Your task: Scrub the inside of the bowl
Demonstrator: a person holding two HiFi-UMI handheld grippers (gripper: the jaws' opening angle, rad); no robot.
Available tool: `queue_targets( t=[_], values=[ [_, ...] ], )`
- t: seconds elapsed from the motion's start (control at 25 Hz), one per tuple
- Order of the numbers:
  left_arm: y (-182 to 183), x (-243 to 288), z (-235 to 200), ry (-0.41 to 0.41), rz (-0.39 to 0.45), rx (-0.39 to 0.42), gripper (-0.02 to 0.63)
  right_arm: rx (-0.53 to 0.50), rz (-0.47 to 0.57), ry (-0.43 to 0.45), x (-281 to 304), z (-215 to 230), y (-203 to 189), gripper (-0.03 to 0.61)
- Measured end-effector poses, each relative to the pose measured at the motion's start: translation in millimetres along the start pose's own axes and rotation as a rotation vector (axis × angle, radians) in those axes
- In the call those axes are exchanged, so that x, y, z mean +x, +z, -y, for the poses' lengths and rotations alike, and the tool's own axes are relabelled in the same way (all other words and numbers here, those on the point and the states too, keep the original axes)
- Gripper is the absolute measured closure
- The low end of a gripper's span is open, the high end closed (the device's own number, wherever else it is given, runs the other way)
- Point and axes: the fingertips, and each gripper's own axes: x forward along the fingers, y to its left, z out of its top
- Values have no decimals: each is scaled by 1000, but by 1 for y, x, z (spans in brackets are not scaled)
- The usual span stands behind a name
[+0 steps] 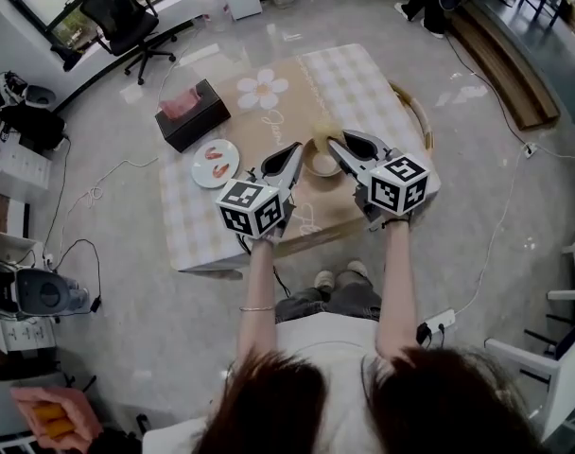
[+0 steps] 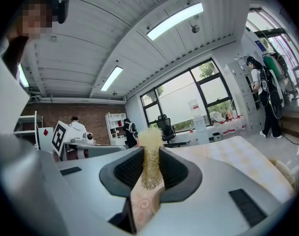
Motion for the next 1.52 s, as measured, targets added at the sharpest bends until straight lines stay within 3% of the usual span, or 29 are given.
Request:
queue_targets(
  t=[0.48,0.88,1.0,1.24,1.52],
  values=[
    [2,18,-18,175,42,-65,603,-54,-139,136,22,25,3,500],
    [-28,17,-23,268,-46,-115,603,-141,-238,265,41,35,-2,500],
    [-31,17,-25,295,-30,-128,603,-173,-260,296,45,36,-1,500],
    [-42,14,-31,362,13,-200,603,-224,-298,350,53,38,-7,500],
    [-74,12,-37,426,32,-341,601,-310,-339,394,60,44,-16,500]
  ],
)
